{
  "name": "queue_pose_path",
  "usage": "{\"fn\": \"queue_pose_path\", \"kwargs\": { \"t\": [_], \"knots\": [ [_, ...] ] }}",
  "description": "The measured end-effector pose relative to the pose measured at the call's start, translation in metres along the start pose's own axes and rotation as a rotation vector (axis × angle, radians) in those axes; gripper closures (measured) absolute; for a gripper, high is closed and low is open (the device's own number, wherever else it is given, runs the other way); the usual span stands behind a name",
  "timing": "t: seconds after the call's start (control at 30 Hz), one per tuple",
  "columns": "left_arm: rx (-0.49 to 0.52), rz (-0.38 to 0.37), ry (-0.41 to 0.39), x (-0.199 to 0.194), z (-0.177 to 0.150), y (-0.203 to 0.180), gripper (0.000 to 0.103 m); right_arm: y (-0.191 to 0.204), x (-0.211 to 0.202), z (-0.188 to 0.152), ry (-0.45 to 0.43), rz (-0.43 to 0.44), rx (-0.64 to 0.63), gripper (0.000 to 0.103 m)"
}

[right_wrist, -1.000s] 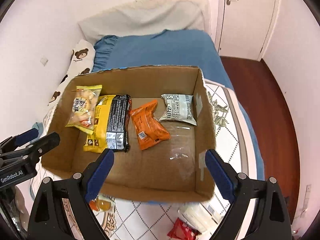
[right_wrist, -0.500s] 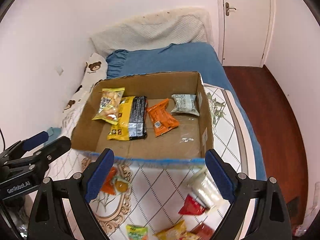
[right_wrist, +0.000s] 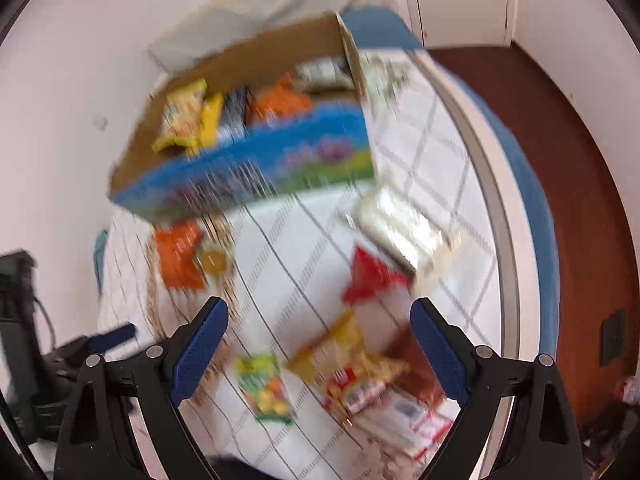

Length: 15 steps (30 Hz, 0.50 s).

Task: Organize snacks
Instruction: 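Grasp the green candy bag with left tool while right tool grasps yellow GUOBA bag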

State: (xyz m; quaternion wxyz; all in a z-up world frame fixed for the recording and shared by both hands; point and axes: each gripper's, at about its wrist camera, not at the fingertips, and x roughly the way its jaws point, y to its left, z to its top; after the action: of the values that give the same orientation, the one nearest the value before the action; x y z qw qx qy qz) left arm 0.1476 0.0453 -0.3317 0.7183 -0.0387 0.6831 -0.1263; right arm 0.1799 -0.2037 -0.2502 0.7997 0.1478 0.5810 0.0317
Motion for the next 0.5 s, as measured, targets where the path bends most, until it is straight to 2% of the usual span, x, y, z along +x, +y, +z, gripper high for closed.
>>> {"fn": "queue_pose_path", "kwargs": {
  "t": [0.17, 0.23, 0.27, 0.33, 0.4, 0.5],
  "knots": [
    [-0.039, -0.04, 0.167, 0.068, -0.021, -0.001, 0.013, 0.013, 0.025, -0.032, 0.078, -0.082, -0.2, 0.01],
    [-0.082, -0.093, 0.211, 0.087, -0.022, 0.0, 0.013, 0.018, 0.039, -0.04, 0.109, -0.102, -0.267, 0.015],
    [-0.093, -0.096, 0.214, 0.092, -0.022, 0.001, 0.015, 0.019, 0.046, -0.041, 0.123, -0.113, -0.29, 0.017],
    [-0.097, -0.083, 0.195, 0.096, -0.022, 0.001, 0.027, 0.022, 0.061, -0.043, 0.151, -0.125, -0.342, 0.021],
    [-0.062, -0.036, 0.152, 0.093, -0.022, 0.0, 0.047, 0.028, 0.076, -0.043, 0.19, -0.136, -0.4, 0.027],
    [-0.038, 0.021, 0.108, 0.084, -0.022, 0.004, 0.051, 0.037, 0.098, -0.052, 0.255, -0.16, -0.476, 0.039]
  ]
}}
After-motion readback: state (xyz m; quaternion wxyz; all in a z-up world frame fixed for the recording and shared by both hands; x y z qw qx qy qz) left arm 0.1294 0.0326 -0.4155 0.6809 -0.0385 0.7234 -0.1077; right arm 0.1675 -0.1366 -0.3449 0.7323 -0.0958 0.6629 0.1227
